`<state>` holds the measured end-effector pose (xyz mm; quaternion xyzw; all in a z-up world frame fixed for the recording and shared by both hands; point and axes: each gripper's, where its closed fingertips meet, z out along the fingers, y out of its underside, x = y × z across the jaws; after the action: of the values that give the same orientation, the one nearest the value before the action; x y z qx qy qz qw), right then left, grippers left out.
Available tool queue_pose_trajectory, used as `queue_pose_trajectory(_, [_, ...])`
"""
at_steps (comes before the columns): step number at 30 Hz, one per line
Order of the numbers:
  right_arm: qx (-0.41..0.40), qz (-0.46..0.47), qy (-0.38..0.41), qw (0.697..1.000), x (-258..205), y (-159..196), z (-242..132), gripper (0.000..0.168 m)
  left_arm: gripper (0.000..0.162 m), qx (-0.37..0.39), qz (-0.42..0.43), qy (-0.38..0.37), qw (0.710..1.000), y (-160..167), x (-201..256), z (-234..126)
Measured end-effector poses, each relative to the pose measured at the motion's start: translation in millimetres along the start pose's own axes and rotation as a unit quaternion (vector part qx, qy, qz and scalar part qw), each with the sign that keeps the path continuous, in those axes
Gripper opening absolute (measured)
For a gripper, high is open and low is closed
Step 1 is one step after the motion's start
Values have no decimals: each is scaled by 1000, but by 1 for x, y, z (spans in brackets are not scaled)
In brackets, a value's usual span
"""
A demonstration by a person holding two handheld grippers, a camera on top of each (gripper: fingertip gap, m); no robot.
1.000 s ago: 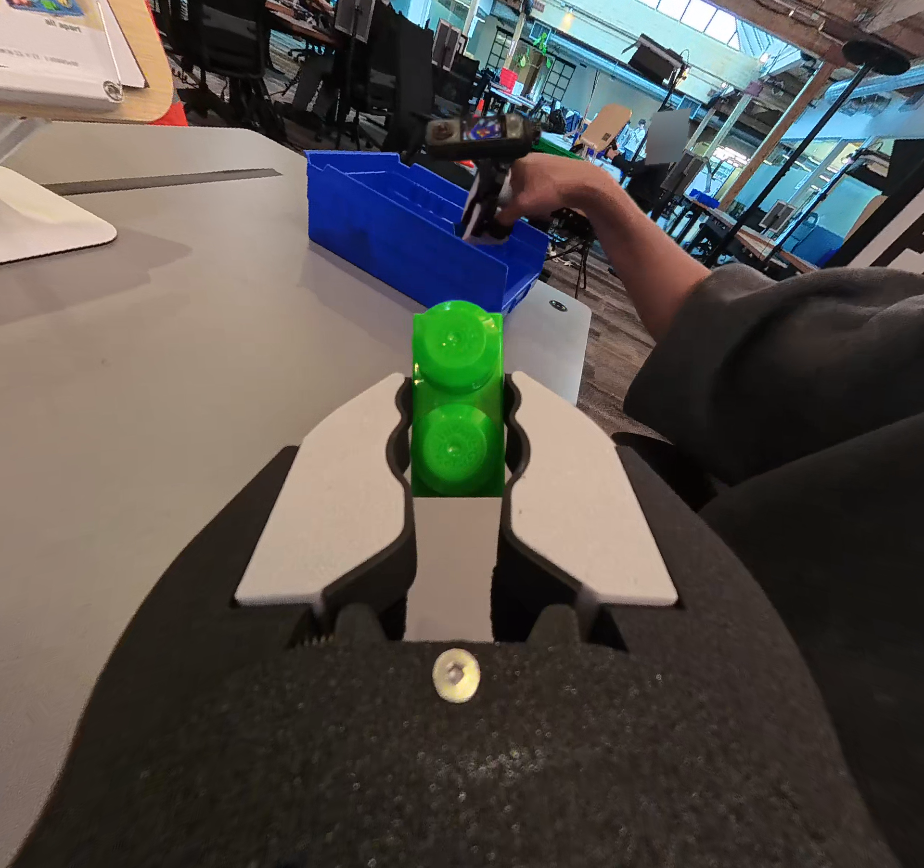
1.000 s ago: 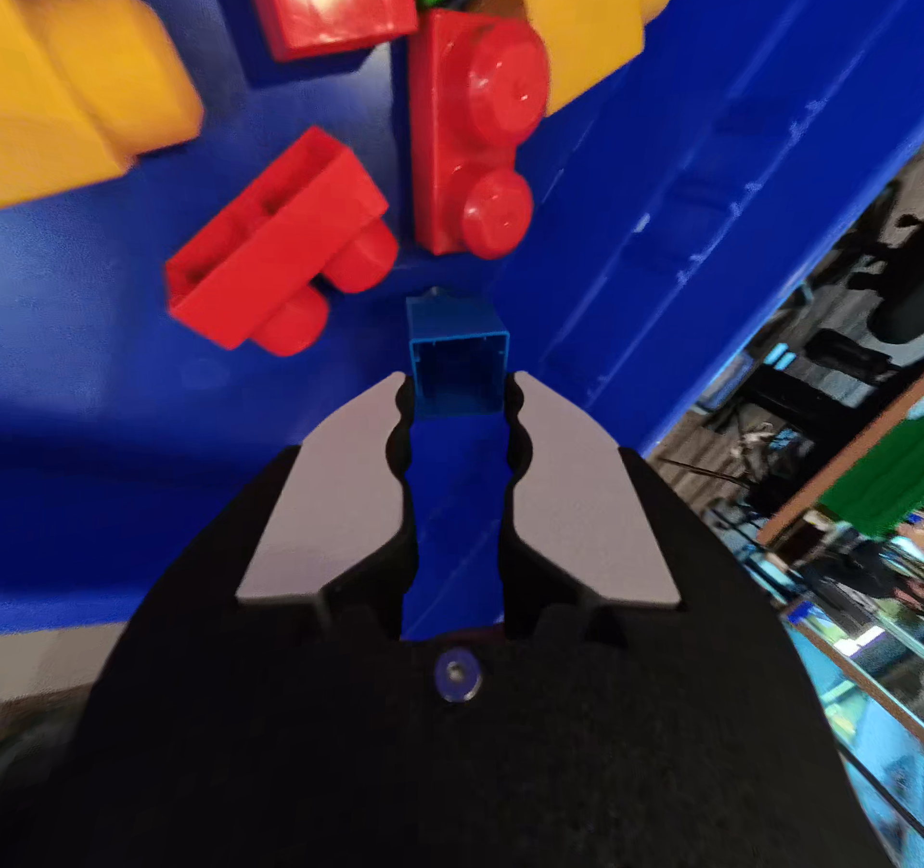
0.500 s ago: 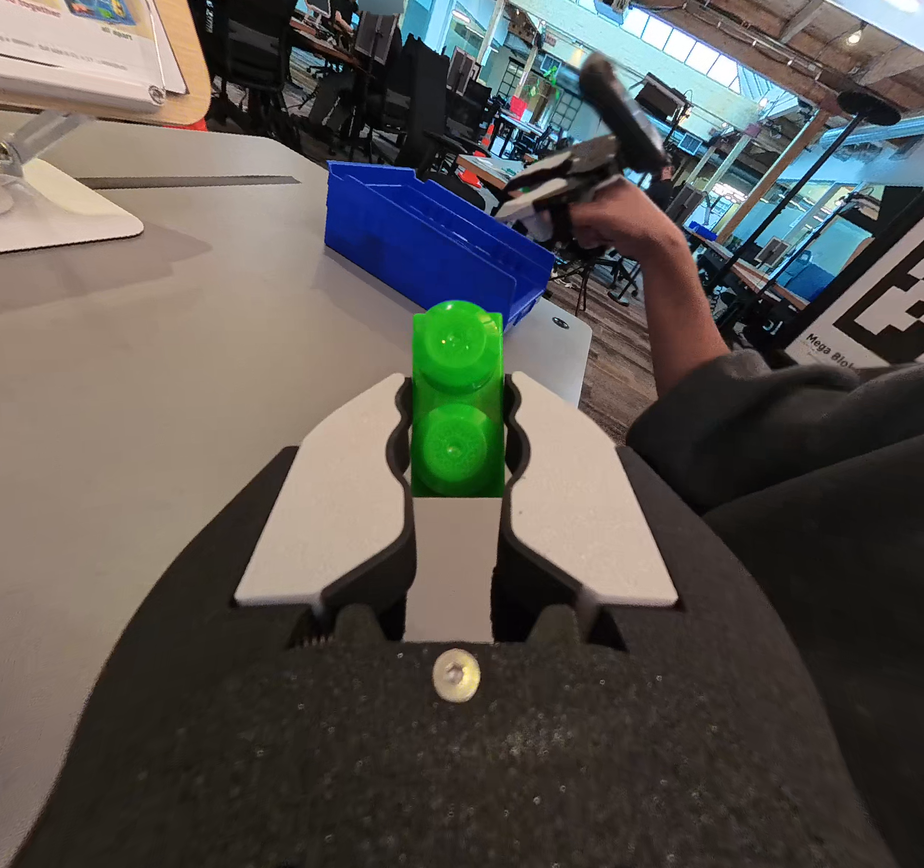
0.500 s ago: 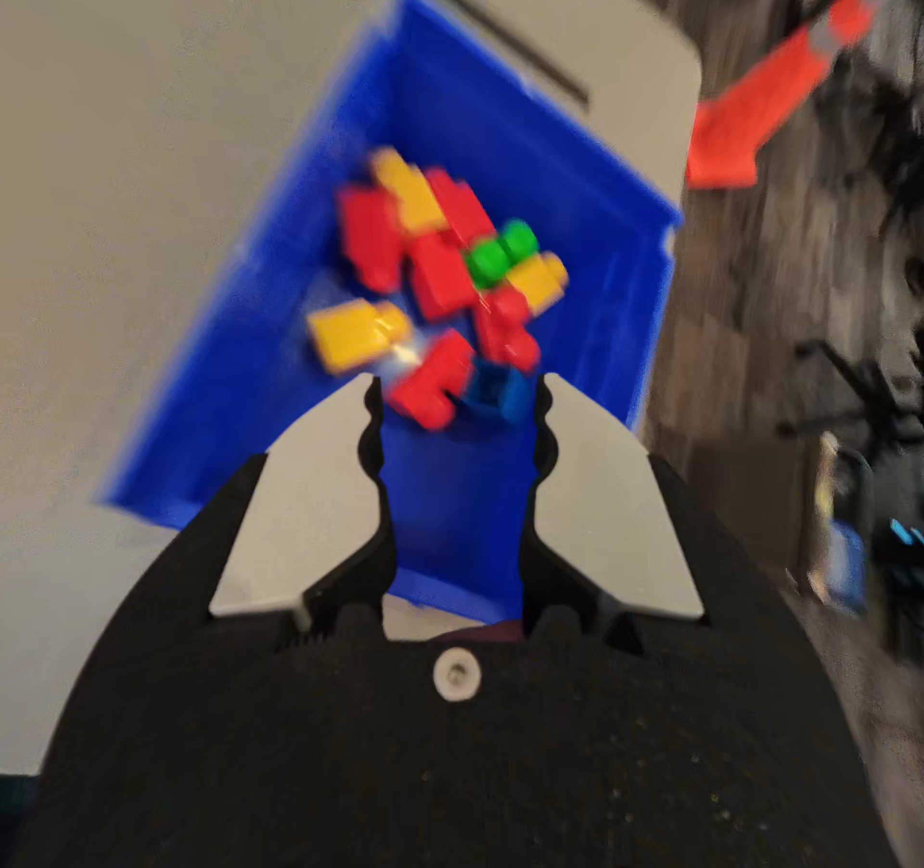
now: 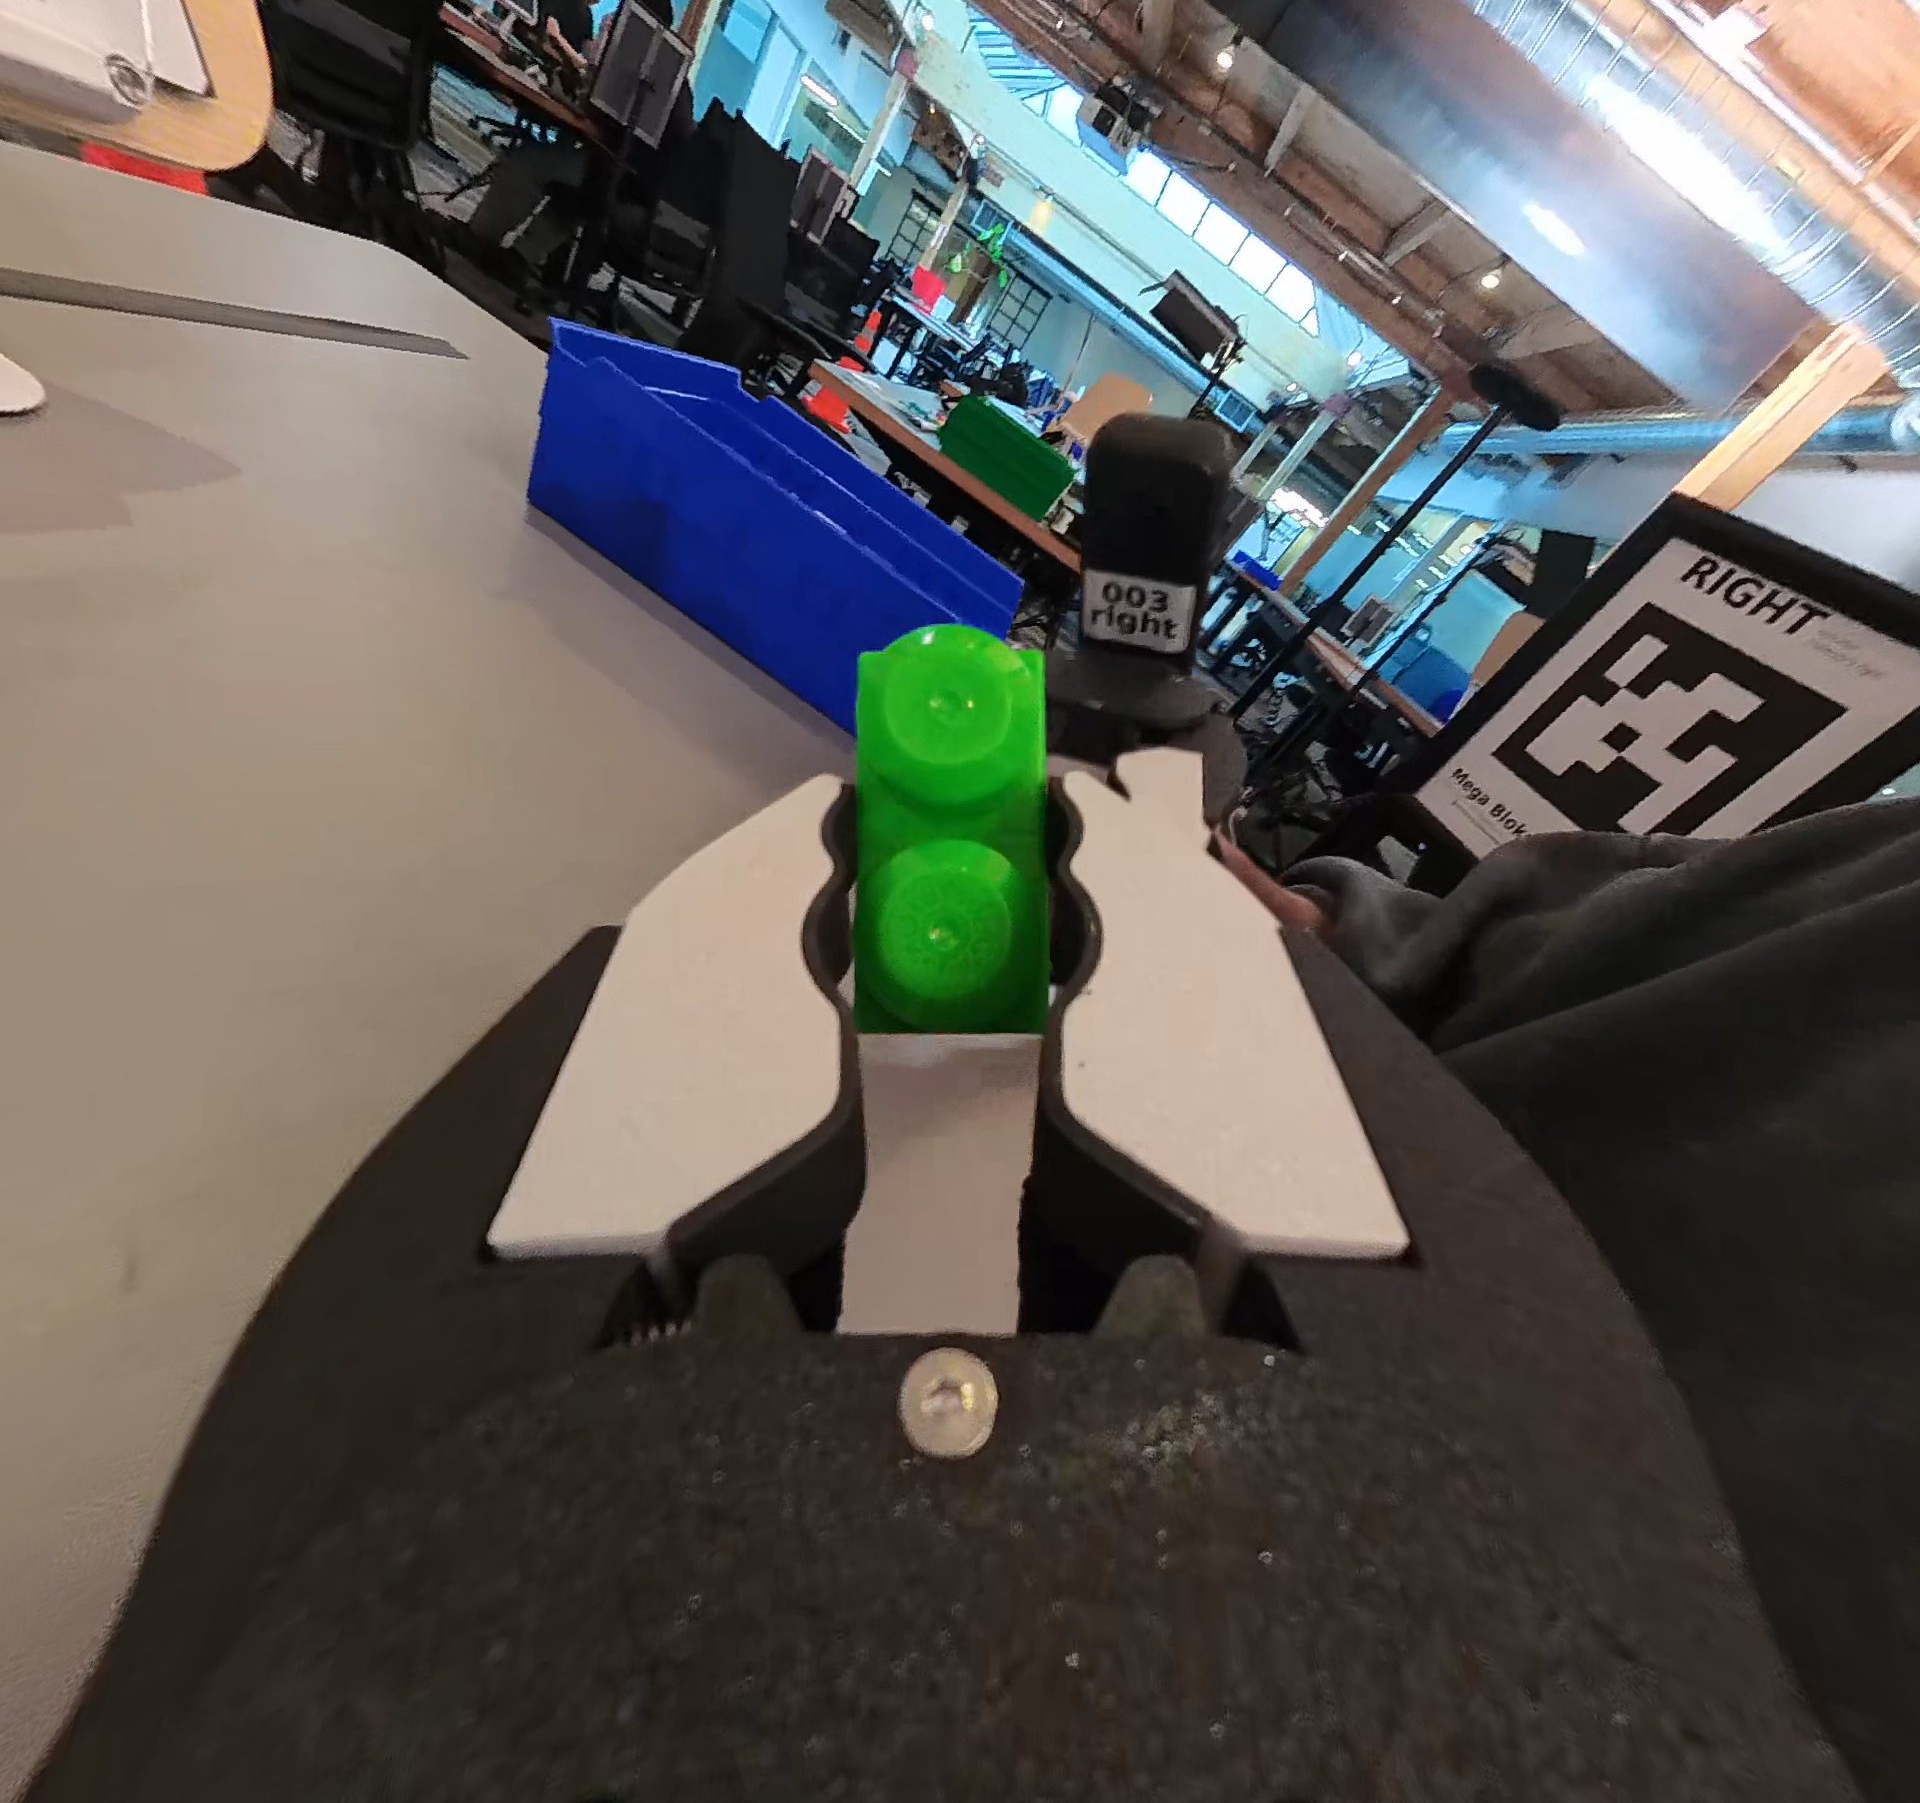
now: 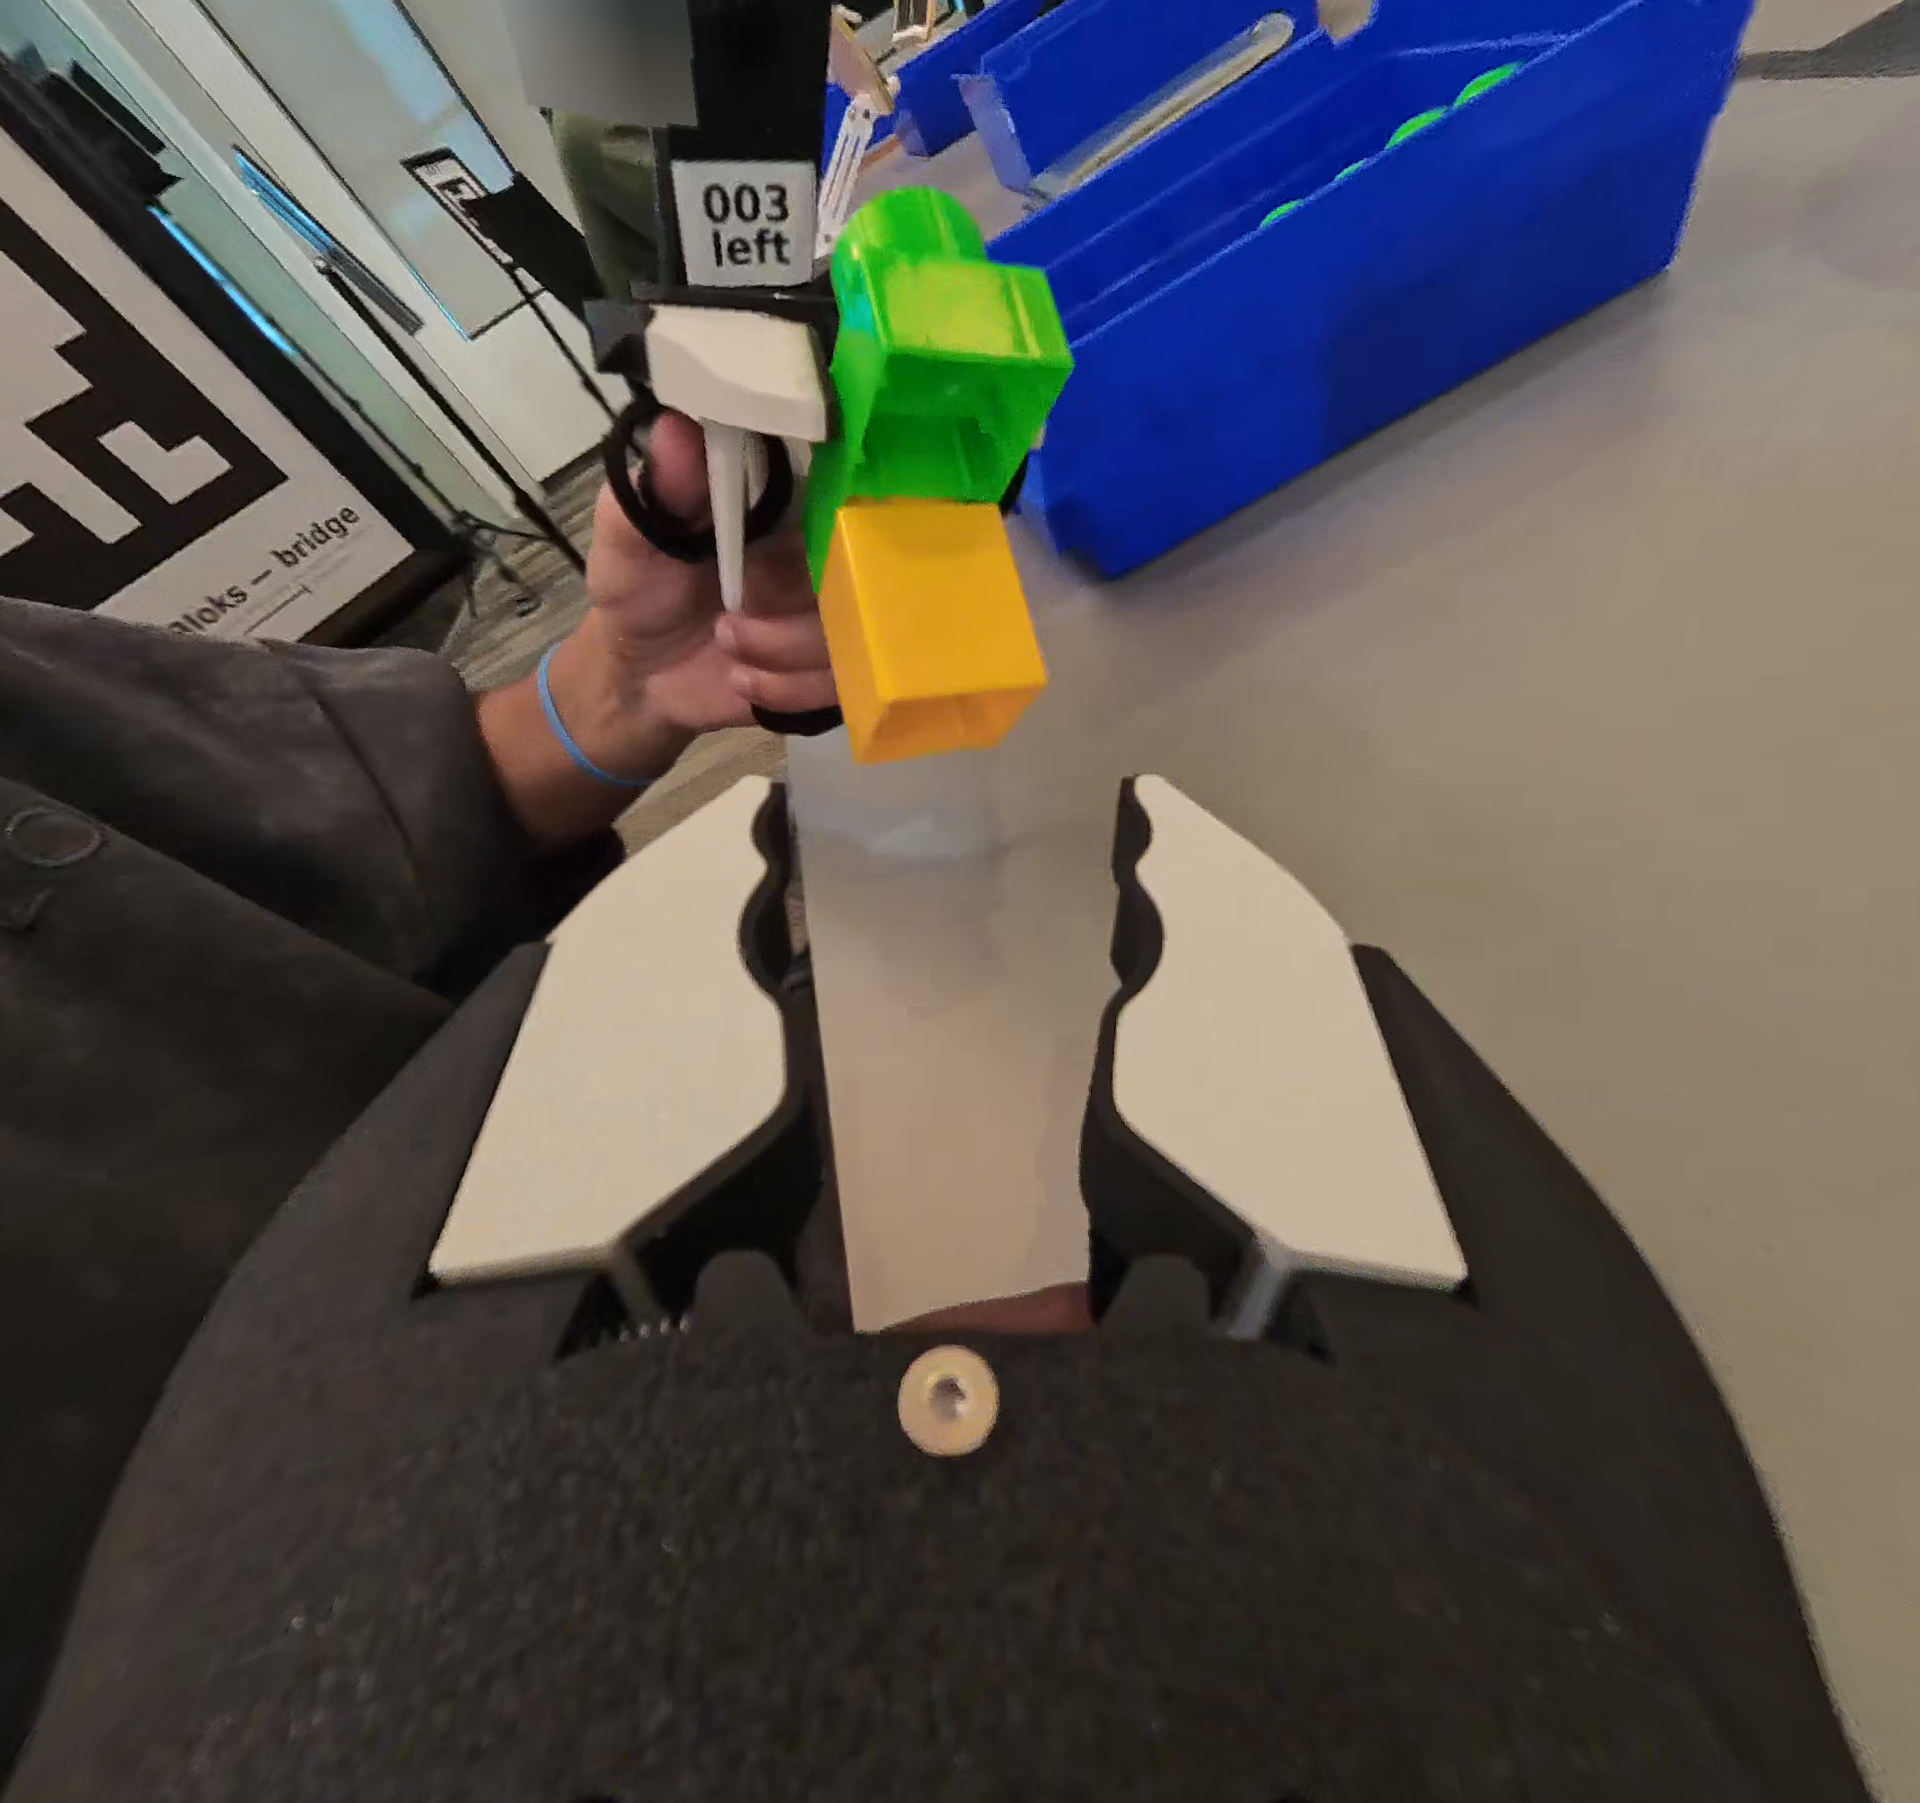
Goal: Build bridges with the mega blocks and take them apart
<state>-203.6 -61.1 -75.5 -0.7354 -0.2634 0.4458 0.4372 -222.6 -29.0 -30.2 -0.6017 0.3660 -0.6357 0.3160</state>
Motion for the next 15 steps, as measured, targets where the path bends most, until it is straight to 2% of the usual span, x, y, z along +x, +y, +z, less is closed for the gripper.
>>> queue_pose_trajectory(1, [-4,14,-17,1000,-3,2,7,64,34,1,-4,4,1000,1,1,1])
queue_pose_trajectory(4, [29,62,-64,996,-10,-6,16,62,34,-4,-8,11,1000,6,3,4])
queue_pose_trajectory(6, [32,81,-73,993,-9,-5,21,57,34,-5,-12,16,1000,8,4,5])
queue_pose_trajectory(8, [36,91,-88,991,-9,-2,21,37,34,-8,-14,17,1000,10,5,6])
queue_pose_trajectory(9, [34,96,-92,991,-9,-1,20,37,34,-11,-11,14,1000,11,4,6])
queue_pose_trajectory(15, [40,68,-88,993,-11,-12,-1,35,34,-39,11,24,999,17,12,10])
